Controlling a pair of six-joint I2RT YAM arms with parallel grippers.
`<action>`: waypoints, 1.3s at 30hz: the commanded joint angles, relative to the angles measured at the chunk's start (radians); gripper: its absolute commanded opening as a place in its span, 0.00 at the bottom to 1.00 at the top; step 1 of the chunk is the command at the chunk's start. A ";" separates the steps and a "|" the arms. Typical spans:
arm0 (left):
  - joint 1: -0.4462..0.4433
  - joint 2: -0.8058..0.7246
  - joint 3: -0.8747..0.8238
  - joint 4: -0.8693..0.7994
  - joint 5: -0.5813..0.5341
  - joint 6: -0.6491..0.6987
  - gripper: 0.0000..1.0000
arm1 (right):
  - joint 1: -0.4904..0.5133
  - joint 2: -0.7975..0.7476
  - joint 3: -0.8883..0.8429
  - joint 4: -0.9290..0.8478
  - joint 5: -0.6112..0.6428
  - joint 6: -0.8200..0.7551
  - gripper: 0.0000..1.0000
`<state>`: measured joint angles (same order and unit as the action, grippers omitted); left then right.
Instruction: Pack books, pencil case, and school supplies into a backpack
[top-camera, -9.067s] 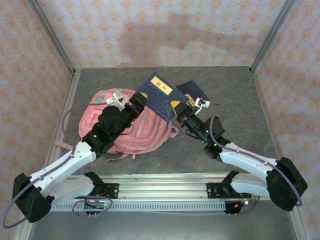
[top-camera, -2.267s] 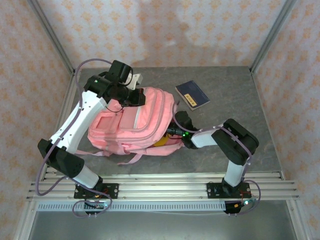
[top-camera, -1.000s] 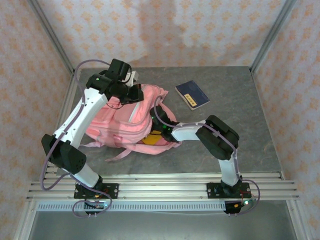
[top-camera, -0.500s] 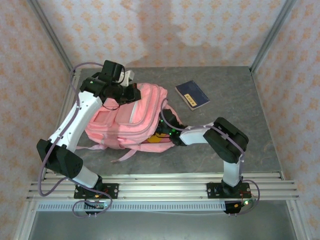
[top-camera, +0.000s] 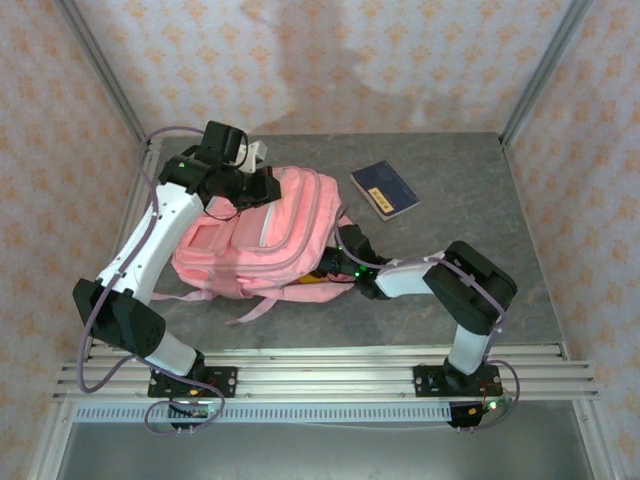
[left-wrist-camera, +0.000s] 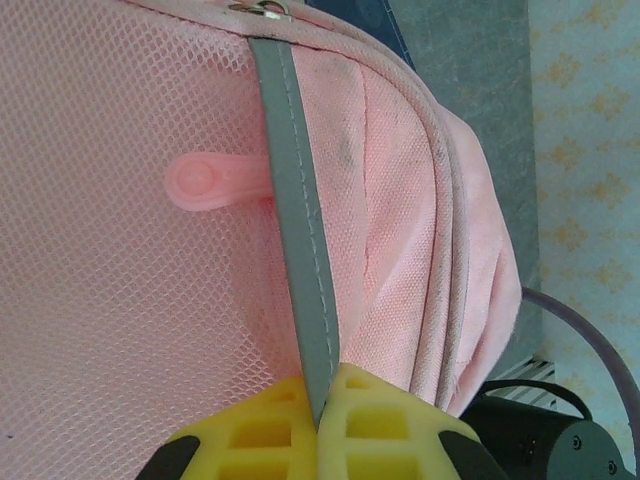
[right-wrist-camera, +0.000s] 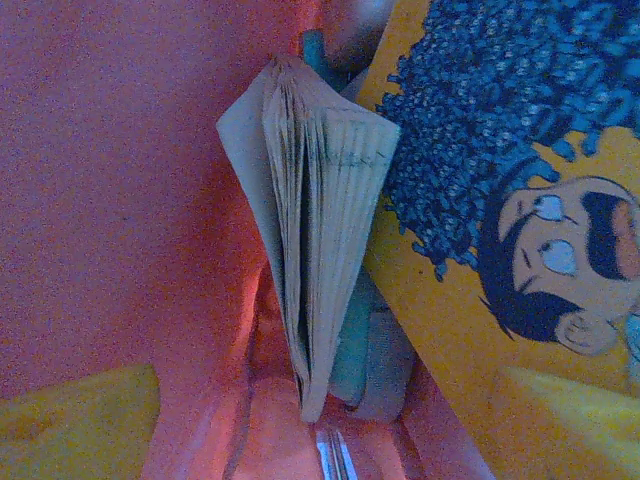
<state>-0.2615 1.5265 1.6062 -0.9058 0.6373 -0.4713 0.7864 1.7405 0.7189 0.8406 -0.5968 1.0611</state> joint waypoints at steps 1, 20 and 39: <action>0.016 -0.067 0.024 0.125 0.042 -0.018 0.00 | -0.037 -0.077 -0.062 0.055 -0.023 -0.026 0.85; 0.018 -0.078 0.021 0.117 0.035 -0.009 0.00 | -0.116 -0.308 -0.142 -0.255 0.201 -0.080 0.07; -0.199 0.068 -0.084 0.003 -0.387 0.036 0.00 | -0.410 -0.662 0.130 -1.140 0.525 -0.477 0.27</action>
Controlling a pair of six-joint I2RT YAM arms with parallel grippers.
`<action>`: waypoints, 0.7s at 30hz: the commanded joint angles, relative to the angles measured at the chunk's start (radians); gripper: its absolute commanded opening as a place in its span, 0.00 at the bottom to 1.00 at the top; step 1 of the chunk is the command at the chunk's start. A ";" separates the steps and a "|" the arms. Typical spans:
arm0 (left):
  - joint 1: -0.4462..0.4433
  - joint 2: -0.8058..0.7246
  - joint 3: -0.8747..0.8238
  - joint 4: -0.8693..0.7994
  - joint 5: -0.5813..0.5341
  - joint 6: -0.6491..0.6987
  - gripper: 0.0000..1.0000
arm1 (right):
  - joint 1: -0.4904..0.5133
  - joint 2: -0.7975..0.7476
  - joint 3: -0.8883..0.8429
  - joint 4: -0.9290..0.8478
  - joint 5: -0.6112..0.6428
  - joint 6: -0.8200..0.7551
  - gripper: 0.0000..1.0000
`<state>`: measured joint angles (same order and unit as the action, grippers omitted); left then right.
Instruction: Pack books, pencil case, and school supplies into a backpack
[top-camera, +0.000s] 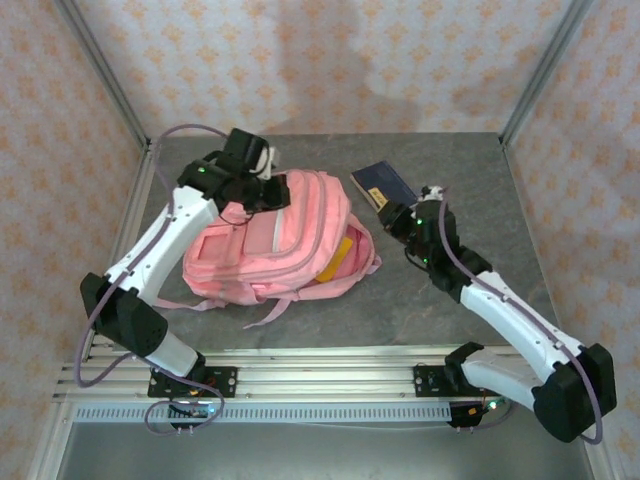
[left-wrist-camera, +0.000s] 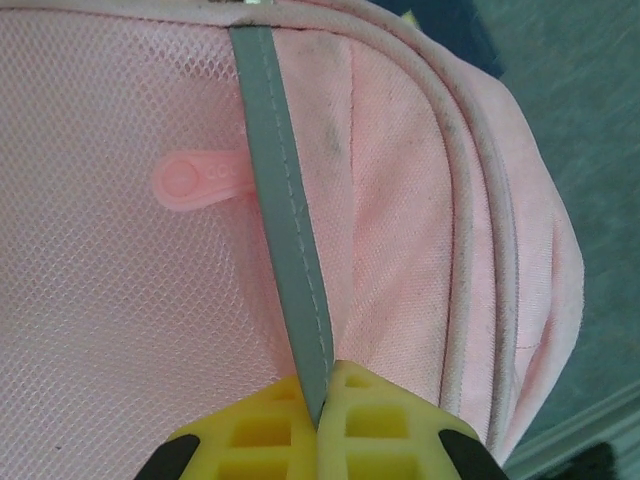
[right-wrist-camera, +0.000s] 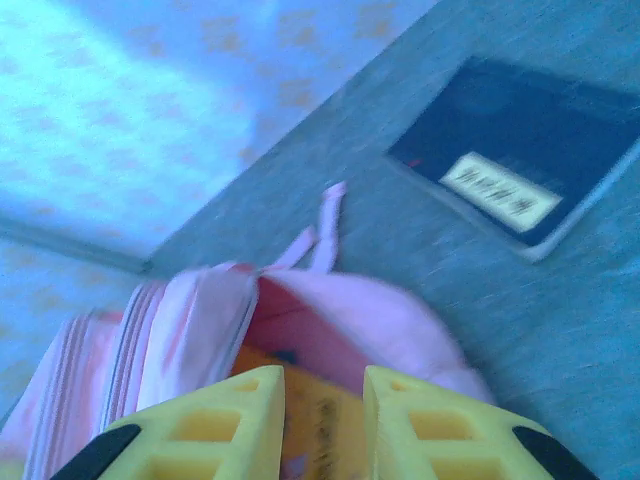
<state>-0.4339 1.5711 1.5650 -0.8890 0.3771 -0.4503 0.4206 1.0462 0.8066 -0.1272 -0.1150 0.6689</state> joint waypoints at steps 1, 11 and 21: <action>-0.033 0.029 -0.064 -0.003 -0.126 0.008 0.00 | -0.064 0.056 0.057 -0.178 0.035 -0.087 0.27; -0.056 0.140 0.123 -0.002 -0.015 0.005 0.36 | -0.253 0.354 0.163 -0.042 -0.120 -0.019 0.16; -0.057 0.262 0.391 -0.076 0.020 0.009 0.44 | -0.303 0.839 0.494 0.003 -0.307 0.031 0.01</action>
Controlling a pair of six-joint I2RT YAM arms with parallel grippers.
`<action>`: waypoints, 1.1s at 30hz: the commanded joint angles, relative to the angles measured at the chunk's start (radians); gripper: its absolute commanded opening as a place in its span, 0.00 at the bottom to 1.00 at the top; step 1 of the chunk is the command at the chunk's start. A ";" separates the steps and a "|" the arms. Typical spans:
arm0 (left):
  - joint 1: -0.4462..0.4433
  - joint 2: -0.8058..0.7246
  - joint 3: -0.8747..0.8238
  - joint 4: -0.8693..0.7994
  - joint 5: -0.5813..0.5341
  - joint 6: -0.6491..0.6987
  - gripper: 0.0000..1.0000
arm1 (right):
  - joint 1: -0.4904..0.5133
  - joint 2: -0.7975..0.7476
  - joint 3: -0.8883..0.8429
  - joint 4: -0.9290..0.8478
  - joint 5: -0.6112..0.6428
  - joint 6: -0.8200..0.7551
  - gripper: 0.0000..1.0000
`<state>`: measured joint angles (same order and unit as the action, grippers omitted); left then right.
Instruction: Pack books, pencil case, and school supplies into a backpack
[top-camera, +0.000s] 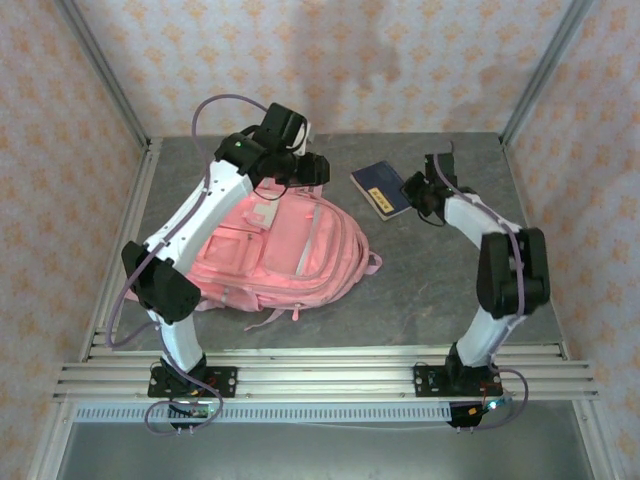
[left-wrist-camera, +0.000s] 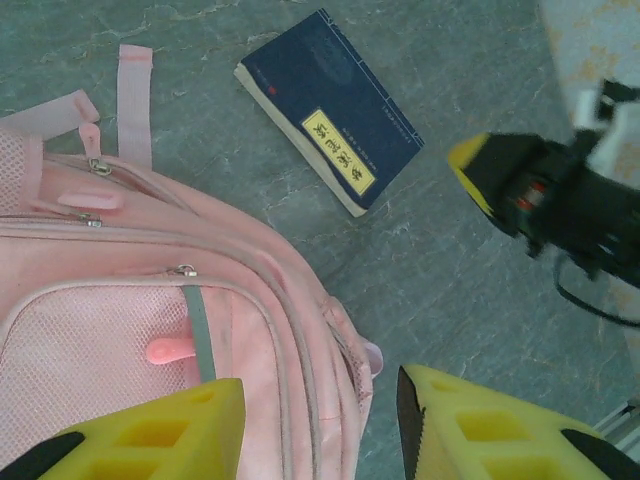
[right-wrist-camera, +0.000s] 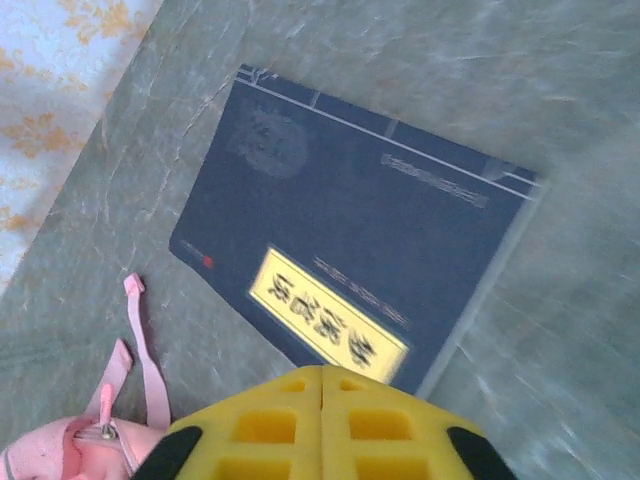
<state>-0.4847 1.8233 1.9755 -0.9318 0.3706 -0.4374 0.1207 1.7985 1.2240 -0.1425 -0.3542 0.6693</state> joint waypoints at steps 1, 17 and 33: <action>-0.005 0.003 -0.034 -0.024 0.036 -0.011 0.44 | -0.003 0.132 0.113 0.003 -0.077 0.040 0.00; -0.015 -0.063 -0.160 0.041 0.006 -0.013 0.43 | 0.033 0.358 0.270 -0.402 0.106 0.057 0.00; -0.211 0.239 0.110 -0.023 -0.082 -0.091 0.40 | 0.080 -0.151 -0.387 -0.268 0.151 0.202 0.00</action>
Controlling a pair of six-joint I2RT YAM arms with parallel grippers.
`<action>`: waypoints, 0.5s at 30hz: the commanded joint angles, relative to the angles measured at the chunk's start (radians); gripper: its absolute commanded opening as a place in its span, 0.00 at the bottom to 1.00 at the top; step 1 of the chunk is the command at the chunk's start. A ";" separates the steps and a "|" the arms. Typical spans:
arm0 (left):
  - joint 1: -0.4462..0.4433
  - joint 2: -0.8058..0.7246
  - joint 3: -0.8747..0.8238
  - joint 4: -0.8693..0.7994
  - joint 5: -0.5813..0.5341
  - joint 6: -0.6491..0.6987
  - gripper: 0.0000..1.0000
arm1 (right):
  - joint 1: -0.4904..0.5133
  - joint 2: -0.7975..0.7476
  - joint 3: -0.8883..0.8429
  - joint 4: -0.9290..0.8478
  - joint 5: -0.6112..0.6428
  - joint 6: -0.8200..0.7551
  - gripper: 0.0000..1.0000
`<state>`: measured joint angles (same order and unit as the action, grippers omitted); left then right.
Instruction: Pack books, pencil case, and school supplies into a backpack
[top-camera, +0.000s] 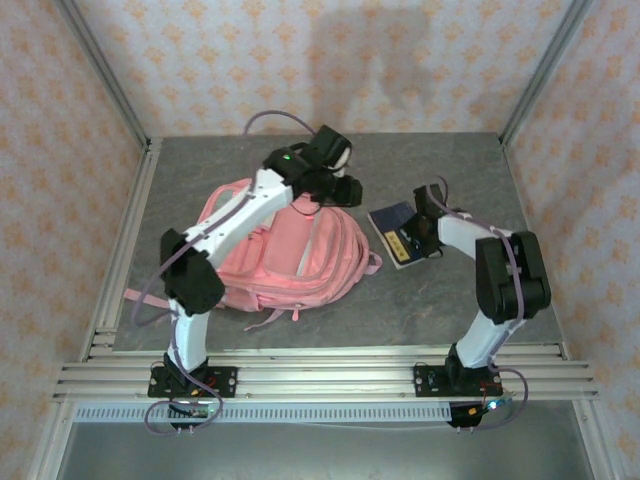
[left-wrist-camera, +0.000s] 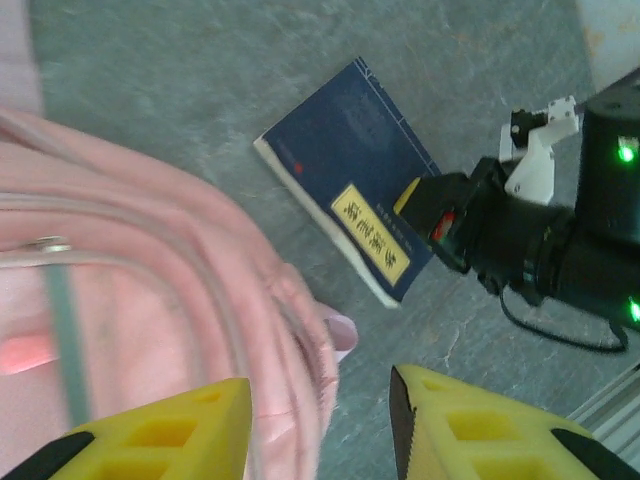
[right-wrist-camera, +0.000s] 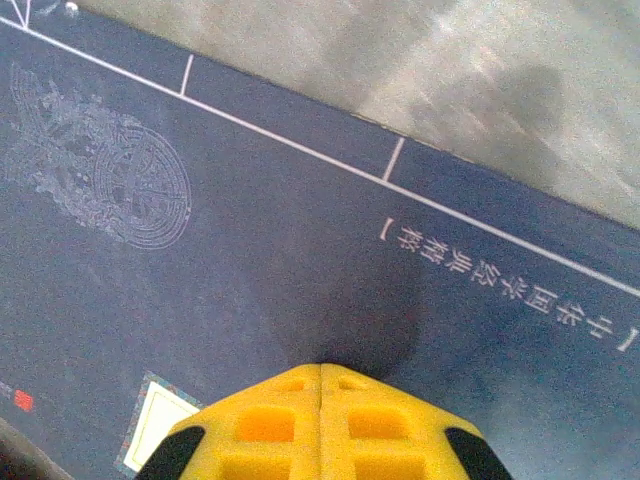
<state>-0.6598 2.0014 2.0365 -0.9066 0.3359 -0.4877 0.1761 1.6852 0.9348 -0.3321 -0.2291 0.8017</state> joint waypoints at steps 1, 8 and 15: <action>-0.051 0.087 0.062 -0.047 -0.047 -0.063 0.40 | 0.040 -0.070 -0.145 -0.057 0.018 0.102 0.00; -0.146 0.184 0.043 0.021 -0.068 -0.152 0.40 | 0.211 -0.275 -0.366 0.059 -0.023 0.244 0.00; -0.197 0.188 -0.084 0.147 -0.118 -0.240 0.36 | 0.176 -0.706 -0.341 -0.206 0.252 0.114 0.41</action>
<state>-0.8467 2.2005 1.9965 -0.8280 0.2817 -0.6659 0.3805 1.0927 0.5507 -0.3840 -0.1482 0.9691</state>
